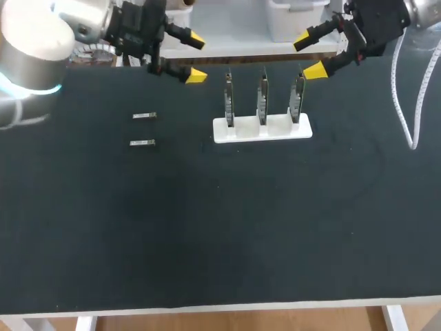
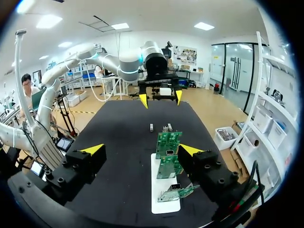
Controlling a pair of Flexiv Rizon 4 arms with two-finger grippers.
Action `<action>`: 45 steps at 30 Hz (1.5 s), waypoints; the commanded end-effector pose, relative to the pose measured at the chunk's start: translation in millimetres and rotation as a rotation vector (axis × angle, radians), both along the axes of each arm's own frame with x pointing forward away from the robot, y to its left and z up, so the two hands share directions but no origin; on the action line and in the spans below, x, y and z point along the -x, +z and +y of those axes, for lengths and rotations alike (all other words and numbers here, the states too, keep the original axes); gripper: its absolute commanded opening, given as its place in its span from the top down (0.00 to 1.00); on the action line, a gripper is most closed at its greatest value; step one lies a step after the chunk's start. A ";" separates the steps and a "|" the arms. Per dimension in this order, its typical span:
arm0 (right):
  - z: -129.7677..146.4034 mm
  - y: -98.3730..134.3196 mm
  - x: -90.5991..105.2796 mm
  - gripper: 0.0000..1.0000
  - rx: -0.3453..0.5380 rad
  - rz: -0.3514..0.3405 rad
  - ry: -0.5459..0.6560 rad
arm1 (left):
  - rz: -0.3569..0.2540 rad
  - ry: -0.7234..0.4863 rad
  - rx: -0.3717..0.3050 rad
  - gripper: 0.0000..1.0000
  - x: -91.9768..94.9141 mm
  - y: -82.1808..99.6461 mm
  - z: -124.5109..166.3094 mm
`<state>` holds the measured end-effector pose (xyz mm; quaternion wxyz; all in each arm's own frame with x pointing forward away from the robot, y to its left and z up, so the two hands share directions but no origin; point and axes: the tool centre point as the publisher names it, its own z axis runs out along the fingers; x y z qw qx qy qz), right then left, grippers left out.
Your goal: Pick up the optical module with the left hand, and insert it into the network port with the right hand.
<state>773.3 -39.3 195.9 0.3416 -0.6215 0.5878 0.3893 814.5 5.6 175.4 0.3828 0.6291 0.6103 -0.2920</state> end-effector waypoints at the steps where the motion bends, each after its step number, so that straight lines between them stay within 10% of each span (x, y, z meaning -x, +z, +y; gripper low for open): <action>1: 0.0 0.4 1.0 0.00 0.001 -0.001 -0.002 | 0.023 0.027 -0.095 0.00 15.8 13.2 32.5; 19: 0.0 0.4 1.0 0.00 0.001 -0.001 -0.002 | 0.198 0.084 -0.119 0.00 70.6 -61.0 98.1; 36: 0.0 0.4 1.0 0.00 0.001 -0.001 -0.002 | 0.220 0.080 -0.098 0.00 69.9 -63.4 100.2; 39: 0.0 0.4 1.0 0.00 0.001 -0.001 -0.002 | 0.175 0.060 -0.353 0.00 49.6 -39.7 99.1; 45: 0.0 0.4 1.0 0.00 0.001 -0.001 -0.002 | 0.250 0.071 -0.559 0.00 40.9 -38.9 135.6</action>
